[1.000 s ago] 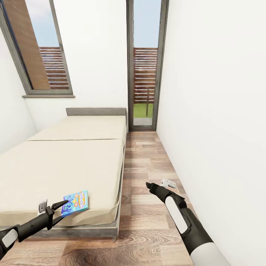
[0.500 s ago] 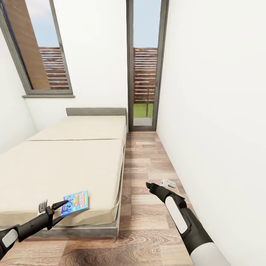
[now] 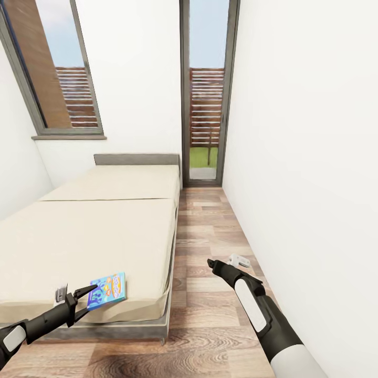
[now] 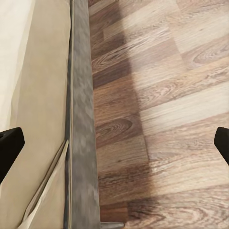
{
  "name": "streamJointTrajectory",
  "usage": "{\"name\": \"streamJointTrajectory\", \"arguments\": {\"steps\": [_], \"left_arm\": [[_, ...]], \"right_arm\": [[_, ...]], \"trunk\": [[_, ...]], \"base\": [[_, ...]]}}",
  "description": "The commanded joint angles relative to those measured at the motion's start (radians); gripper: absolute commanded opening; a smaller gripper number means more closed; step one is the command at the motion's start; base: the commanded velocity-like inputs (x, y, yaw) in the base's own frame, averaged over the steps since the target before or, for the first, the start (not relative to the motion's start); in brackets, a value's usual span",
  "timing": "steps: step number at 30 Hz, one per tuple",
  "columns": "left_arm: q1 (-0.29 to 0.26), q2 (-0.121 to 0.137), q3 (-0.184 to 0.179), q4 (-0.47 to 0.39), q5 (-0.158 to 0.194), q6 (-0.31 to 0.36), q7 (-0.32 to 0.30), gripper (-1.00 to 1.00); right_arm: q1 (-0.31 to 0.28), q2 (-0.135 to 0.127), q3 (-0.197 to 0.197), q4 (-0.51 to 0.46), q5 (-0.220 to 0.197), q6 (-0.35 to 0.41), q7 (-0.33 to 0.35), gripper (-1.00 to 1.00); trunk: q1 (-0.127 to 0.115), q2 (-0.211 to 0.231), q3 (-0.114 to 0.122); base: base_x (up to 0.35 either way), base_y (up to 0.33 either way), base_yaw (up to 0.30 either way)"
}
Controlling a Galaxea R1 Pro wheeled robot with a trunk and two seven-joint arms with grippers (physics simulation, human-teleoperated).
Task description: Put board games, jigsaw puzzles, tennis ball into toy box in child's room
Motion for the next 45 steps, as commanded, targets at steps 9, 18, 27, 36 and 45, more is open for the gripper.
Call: {"name": "streamJointTrajectory", "arguments": {"steps": [9,18,27,36,45], "left_arm": [[-0.001,0.0,0.004,0.0,0.016,0.005,-0.001,1.0],[-0.001,0.0,0.004,0.0,0.016,0.005,-0.003,1.0],[-0.001,0.0,0.004,0.0,0.016,0.005,-0.001,-1.0],[-0.001,-0.003,0.004,0.0,0.016,0.005,0.0,-1.0],[-0.001,-0.003,0.004,0.0,0.016,0.005,-0.001,-1.0]], "right_arm": [[-0.001,0.0,0.002,-0.002,-0.01,0.002,-0.01,1.0],[-0.001,0.0,0.002,-0.002,-0.011,0.002,-0.01,1.0],[-0.001,0.0,0.002,-0.002,-0.011,0.002,-0.01,1.0],[-0.001,0.0,0.002,-0.002,-0.011,0.002,-0.01,1.0],[-0.001,0.0,0.002,-0.002,-0.011,0.002,-0.01,1.0]], "trunk": [[0.0,0.0,-0.001],[0.0,0.0,-0.001],[0.0,0.0,-0.001],[0.0,0.0,-0.001],[0.0,0.0,-0.001]], "base": [[0.0,0.0,0.0],[0.0,0.0,0.0],[0.0,0.0,0.0],[0.0,0.0,0.0],[0.0,0.0,0.0]]}}
